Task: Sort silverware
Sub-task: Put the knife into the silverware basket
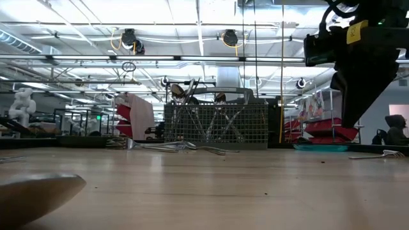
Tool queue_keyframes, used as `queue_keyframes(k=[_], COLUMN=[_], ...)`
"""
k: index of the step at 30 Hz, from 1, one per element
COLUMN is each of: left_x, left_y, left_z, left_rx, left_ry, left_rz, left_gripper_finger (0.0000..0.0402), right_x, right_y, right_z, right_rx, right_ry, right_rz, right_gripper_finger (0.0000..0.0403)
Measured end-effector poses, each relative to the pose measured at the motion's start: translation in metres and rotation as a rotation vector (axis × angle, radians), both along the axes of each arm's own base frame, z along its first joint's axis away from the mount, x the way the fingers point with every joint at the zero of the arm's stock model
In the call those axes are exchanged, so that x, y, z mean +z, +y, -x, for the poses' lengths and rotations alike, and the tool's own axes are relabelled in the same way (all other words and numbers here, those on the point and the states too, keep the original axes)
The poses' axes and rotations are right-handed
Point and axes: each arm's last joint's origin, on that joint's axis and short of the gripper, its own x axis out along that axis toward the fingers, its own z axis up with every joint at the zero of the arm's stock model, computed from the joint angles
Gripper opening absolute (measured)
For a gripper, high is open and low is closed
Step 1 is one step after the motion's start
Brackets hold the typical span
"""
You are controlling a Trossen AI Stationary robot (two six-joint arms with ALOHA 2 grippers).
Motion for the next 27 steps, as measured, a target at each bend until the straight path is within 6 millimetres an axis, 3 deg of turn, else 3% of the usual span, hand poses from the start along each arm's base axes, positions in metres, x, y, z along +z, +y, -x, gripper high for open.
queue_keyframes(k=[4,16,19,23,27], left_x=[-0.003,0.002,0.005,0.029,0.026], left_y=[-0.005,0.007,0.008,0.002,0.001], left_z=[0.001,0.015,0.016,0.011,0.007], left_rx=[-0.008,-0.03,-0.028,-0.015,-0.013], left_ry=[0.082,0.232,0.241,0.201,0.159], left_rz=[-0.073,-0.27,-0.273,-0.253,-0.266], left_gripper_finger=[0.0108,0.0108,0.0108,0.0108,0.0108], right_x=[0.0,0.002,0.003,0.004,0.005], right_y=[0.0,0.003,0.004,0.004,0.005], right_z=[-0.001,-0.006,-0.009,-0.01,-0.014], right_rx=[0.007,-0.073,-0.067,-0.074,-0.054], right_ry=[-0.005,-0.07,-0.094,-0.114,-0.149], right_rz=[-0.005,-0.065,-0.074,-0.081,-0.084], right_gripper_finger=[0.0034,0.0034,0.0034,0.0034,0.0034])
